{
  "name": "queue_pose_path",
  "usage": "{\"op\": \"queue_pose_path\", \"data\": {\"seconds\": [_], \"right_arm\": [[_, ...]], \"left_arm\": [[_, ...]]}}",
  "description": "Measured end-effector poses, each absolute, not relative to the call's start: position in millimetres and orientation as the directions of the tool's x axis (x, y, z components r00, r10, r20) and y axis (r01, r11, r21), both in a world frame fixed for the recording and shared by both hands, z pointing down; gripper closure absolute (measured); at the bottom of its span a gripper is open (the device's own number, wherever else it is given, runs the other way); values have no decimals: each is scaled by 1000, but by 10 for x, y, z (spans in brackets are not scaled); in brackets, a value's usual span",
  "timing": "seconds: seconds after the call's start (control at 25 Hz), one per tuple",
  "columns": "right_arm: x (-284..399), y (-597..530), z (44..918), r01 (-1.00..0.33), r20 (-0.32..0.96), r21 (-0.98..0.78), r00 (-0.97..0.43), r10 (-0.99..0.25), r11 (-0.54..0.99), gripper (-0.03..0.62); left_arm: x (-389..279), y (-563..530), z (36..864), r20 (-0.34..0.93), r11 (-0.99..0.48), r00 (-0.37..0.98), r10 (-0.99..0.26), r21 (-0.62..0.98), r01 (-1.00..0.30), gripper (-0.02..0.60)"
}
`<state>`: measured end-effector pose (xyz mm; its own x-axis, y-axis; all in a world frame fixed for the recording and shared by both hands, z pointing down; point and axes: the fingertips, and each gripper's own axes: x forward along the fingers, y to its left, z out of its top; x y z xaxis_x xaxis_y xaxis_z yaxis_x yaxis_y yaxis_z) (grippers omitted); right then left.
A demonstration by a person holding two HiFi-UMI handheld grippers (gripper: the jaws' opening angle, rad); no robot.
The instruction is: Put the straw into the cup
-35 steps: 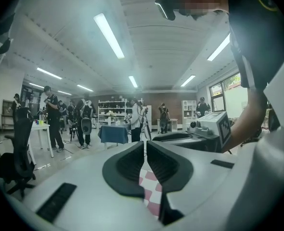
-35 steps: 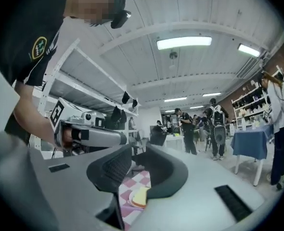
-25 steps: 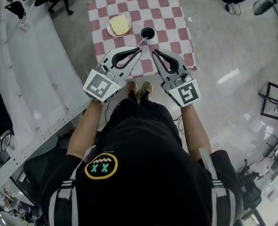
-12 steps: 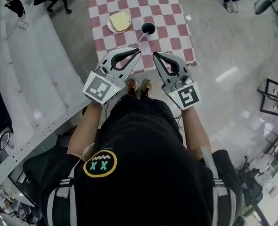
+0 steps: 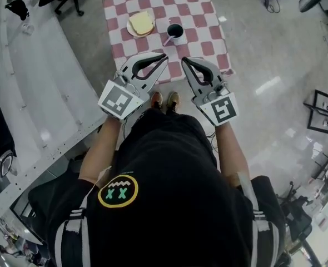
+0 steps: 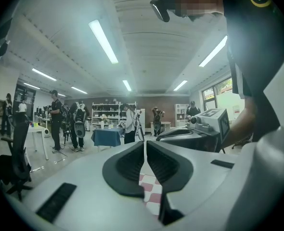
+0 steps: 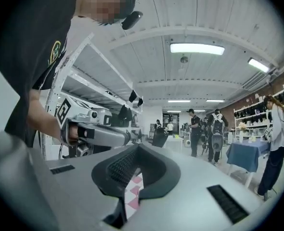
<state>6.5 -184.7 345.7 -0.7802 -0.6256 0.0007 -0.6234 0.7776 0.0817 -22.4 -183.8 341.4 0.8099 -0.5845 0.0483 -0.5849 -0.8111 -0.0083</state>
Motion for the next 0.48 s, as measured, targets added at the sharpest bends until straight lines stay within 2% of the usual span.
{"op": "queue_pose_path", "data": {"seconds": [0.48], "right_arm": [[25, -1872, 3436, -617, -4, 76, -786, -618, 784, 574]], "left_arm": [[-249, -1851, 3407, 48, -808, 807, -588, -14, -588, 547]]}}
